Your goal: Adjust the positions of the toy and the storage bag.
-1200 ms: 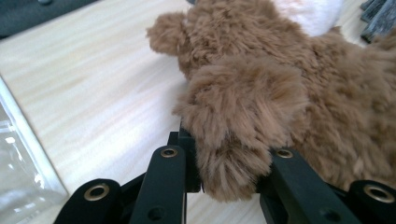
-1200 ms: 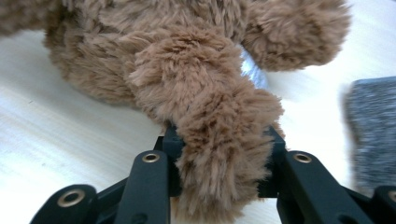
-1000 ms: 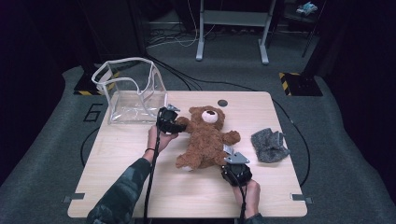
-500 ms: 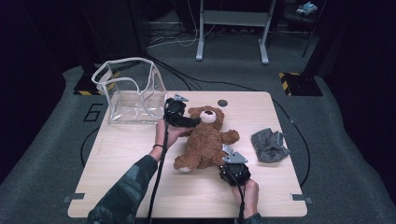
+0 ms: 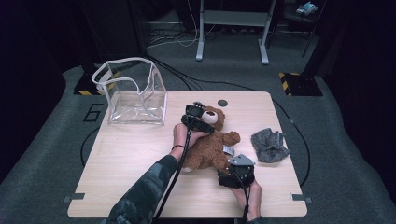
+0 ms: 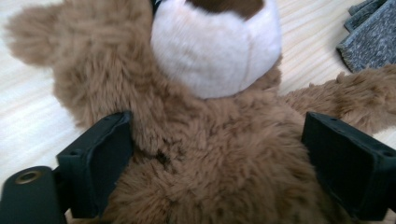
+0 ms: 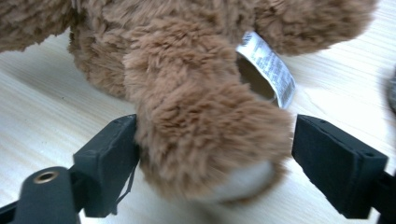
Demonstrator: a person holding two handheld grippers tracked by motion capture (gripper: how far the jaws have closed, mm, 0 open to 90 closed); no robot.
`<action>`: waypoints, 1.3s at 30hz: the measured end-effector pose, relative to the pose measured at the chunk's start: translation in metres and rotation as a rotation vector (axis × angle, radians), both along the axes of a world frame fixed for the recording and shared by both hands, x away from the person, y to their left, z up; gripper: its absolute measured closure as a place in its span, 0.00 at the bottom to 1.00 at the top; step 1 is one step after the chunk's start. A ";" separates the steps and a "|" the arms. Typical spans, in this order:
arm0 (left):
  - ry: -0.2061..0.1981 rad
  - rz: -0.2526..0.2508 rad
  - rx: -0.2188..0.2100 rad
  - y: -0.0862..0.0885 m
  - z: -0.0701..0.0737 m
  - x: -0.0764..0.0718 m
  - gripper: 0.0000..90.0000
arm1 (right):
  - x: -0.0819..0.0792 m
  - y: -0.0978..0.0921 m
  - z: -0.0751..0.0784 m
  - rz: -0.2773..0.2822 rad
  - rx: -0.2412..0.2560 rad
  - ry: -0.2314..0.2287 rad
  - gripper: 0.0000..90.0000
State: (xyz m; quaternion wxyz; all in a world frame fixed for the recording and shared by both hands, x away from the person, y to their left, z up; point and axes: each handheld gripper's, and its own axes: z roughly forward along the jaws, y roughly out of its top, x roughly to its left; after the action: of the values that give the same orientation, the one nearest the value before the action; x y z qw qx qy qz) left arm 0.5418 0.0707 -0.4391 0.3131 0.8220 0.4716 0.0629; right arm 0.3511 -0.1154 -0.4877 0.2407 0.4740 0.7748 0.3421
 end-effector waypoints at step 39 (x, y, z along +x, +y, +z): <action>0.072 -0.032 -0.024 0.001 -0.036 0.008 0.48 | 0.000 -0.126 -0.041 -0.311 0.028 0.092 0.00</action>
State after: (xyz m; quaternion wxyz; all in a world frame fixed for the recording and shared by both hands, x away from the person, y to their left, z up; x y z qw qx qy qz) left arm 0.5495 0.0718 -0.4750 0.3066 0.8273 0.4701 0.0226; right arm 0.3513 -0.2413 -0.5291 0.2484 0.6068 0.6973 0.2896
